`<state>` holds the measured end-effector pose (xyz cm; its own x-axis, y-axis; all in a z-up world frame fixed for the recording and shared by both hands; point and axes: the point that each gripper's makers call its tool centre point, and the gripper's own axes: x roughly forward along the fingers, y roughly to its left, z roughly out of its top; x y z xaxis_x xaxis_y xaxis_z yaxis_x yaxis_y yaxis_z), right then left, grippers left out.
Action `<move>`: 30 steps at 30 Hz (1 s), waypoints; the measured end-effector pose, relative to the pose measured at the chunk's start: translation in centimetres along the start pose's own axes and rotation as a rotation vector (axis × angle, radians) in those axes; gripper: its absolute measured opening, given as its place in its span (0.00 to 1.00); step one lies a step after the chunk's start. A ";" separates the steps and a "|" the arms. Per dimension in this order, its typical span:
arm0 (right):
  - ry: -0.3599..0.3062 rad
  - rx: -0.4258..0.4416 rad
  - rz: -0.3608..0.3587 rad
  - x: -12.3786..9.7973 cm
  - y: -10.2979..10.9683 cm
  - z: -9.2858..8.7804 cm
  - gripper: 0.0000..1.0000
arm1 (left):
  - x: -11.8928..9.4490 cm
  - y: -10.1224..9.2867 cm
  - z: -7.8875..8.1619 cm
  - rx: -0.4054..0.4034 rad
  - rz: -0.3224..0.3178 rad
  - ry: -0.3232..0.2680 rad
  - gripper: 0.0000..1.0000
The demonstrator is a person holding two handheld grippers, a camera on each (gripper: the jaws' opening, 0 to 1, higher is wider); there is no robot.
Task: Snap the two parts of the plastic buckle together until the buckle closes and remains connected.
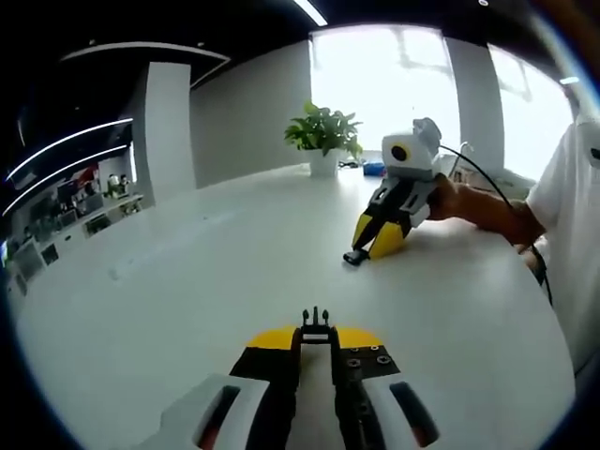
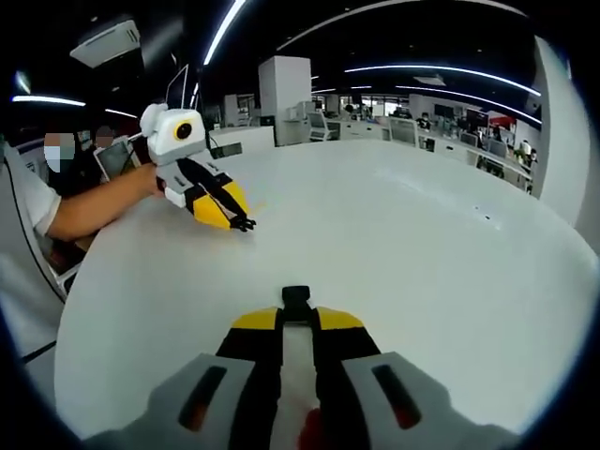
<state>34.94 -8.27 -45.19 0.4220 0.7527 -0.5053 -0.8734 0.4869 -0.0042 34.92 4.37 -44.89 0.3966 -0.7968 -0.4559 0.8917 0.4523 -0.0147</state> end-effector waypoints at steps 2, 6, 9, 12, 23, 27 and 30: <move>0.002 -0.004 0.003 0.0 0.0 0.0 0.13 | -0.2 -0.2 -0.1 0.005 0.008 0.000 0.12; 0.001 -0.016 0.012 0.0 0.4 0.0 0.13 | -0.6 -0.7 -0.1 0.012 0.004 -0.007 0.12; 0.002 -0.024 0.015 0.1 0.5 0.0 0.13 | -1.0 -1.0 0.1 0.012 0.002 -0.025 0.12; -0.006 -0.019 0.028 0.1 0.7 0.2 0.13 | -1.1 -1.3 0.0 0.012 -0.001 -0.025 0.12; -0.009 -0.035 0.050 0.2 1.6 0.2 0.13 | -1.7 -2.6 0.3 0.011 -0.025 -0.047 0.12; -0.009 -0.042 0.064 0.2 2.1 0.2 0.13 | -1.7 -3.3 0.2 0.022 -0.045 -0.045 0.12; -0.007 -0.078 0.071 0.2 2.4 0.2 0.13 | -1.6 -3.3 0.2 0.026 -0.065 -0.047 0.12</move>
<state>32.97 -6.87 -45.14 0.3599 0.7871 -0.5010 -0.9173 0.3967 -0.0356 31.35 4.09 -43.93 0.3473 -0.8423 -0.4122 0.9210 0.3890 -0.0190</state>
